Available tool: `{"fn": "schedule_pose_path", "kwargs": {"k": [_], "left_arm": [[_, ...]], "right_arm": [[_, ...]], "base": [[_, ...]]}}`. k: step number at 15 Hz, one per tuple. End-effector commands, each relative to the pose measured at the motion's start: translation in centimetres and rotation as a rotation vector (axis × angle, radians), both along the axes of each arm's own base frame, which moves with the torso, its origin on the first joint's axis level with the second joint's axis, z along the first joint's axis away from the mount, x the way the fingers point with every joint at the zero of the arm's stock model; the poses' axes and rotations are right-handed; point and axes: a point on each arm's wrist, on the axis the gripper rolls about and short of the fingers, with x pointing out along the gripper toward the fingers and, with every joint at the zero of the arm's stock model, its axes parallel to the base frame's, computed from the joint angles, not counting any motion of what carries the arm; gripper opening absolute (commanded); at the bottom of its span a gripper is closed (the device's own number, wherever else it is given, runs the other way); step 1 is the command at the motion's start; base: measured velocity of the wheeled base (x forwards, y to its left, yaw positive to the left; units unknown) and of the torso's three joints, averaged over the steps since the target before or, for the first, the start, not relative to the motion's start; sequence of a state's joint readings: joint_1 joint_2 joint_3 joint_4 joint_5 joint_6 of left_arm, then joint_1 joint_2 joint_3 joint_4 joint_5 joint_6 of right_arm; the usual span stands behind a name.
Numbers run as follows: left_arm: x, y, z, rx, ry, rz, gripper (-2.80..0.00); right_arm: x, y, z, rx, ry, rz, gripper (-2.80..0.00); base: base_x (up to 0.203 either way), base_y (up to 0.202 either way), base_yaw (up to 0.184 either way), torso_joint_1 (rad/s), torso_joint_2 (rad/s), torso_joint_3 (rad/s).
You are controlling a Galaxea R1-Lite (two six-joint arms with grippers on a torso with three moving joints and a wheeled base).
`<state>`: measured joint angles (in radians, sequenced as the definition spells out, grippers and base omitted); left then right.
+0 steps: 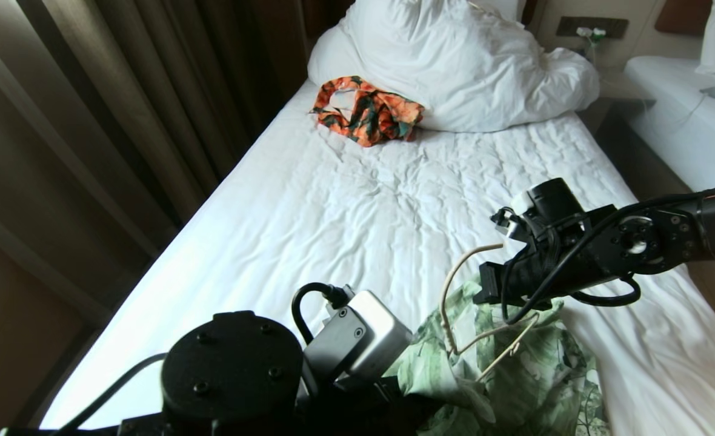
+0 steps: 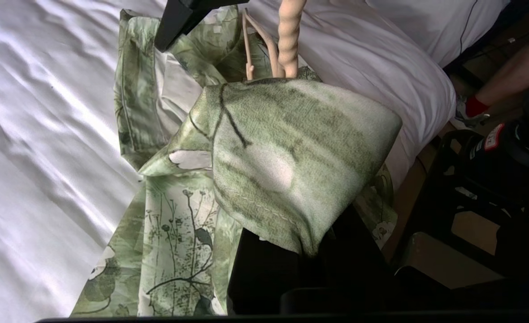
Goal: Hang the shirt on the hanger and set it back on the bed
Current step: Hook the other side of the shirt onto the hanger
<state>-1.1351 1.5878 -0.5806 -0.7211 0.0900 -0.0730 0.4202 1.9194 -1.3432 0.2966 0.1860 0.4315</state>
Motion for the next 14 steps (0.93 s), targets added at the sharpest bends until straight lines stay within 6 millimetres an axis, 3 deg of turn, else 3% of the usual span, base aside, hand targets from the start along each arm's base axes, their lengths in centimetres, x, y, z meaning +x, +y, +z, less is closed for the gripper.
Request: {"fn": "schedule_pose_path", "kwargs": {"k": [1,7,14], "left_arm": [[-0.2,0.4,0.6,-0.022,-0.010,0.002,-2.80],[0.3,1.0,0.7,-0.024,-0.014,0.034,-2.80],[1.1,3.2,2.2,-0.066,-0.048,0.102,-2.80]], "right_arm": [[0.1,-0.9,0.6,0.009,-0.014,-0.025,-2.80],[-0.1,-2.6,1.6,0.018,-0.034,-0.067,-2.80],[-1.7,-4.3,2.3,0.018,-0.039,-0.099,-2.80]], "base": [[0.000,0.000,0.000,0.000,0.00,0.000],[0.000,0.000,0.000,0.000,0.00,0.000],[0.000,0.000,0.000,0.000,0.00,0.000]]}}
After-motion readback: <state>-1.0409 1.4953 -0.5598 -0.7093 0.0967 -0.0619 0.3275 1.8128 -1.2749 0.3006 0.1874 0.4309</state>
